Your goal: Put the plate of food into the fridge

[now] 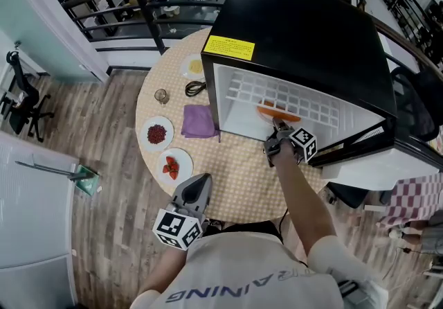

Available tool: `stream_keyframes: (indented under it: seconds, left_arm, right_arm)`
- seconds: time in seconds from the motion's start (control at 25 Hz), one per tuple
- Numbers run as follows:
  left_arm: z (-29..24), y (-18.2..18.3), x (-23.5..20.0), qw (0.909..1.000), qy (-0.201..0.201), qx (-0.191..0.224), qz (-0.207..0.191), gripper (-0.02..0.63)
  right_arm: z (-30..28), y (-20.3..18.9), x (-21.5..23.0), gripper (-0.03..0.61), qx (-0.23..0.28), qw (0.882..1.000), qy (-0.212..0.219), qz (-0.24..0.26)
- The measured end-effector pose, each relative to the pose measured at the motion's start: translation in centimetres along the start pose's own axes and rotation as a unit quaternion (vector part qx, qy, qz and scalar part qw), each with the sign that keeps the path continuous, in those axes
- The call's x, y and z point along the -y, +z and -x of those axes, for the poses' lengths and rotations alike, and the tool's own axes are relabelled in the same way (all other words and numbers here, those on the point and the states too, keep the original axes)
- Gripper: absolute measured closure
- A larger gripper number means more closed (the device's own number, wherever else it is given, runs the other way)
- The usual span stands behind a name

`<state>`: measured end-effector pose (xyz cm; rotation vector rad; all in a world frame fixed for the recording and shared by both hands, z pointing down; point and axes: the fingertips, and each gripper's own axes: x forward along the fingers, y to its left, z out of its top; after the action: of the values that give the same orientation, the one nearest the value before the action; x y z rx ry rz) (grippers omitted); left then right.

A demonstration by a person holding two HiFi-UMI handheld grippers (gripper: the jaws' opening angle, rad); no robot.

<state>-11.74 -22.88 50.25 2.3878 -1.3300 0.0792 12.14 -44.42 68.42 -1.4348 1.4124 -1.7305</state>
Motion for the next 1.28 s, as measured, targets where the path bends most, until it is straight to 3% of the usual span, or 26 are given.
stream_keyframes:
  seconds: [0.2,0.48,0.6,0.8,0.88,1.04,1.28]
  left_arm:
    - [-0.1,-0.6,0.1,1.0,-0.001,-0.008,0.003,0.604]
    - [0.0,-1.1,0.2,0.9998,-0.004,-0.016,0.007,0.604]
    - [0.1,-1.4,0.1,0.9998,-0.003,-0.019,0.009,0.604]
    - [0.1,-1.6,-0.1,0.9997,-0.004,-0.022,0.01,0.604]
    - [0.1,-1.6,-0.1,0.9997,-0.004,-0.023,0.011,0.604]
    - [0.2,-1.7,-0.2,0.9996,-0.004,-0.024,0.013,0.604]
    - [0.4,-1.8,-0.1,0.9996,-0.006,-0.024,0.015,0.604]
  right_arm:
    - [-0.1,-0.5,-1.0,0.386,-0.031,0.994,0.006,0.107]
    - [0.2,-1.0,-1.3,0.334,-0.071,0.969,-0.021,0.237]
    - [0.1,-1.4,-1.3,0.328,-0.096,0.943,-0.044,0.317]
    - [0.2,-2.3,0.1,0.319,-0.157,0.878,-0.101,0.442]
    - [0.5,-2.5,0.5,0.319,-0.169,0.872,-0.114,0.445]
    - [1.2,-3.3,0.8,0.325,-0.19,0.874,-0.122,0.429]
    - [2.6,-4.0,1.3,0.434,-0.203,0.865,-0.135,0.439]
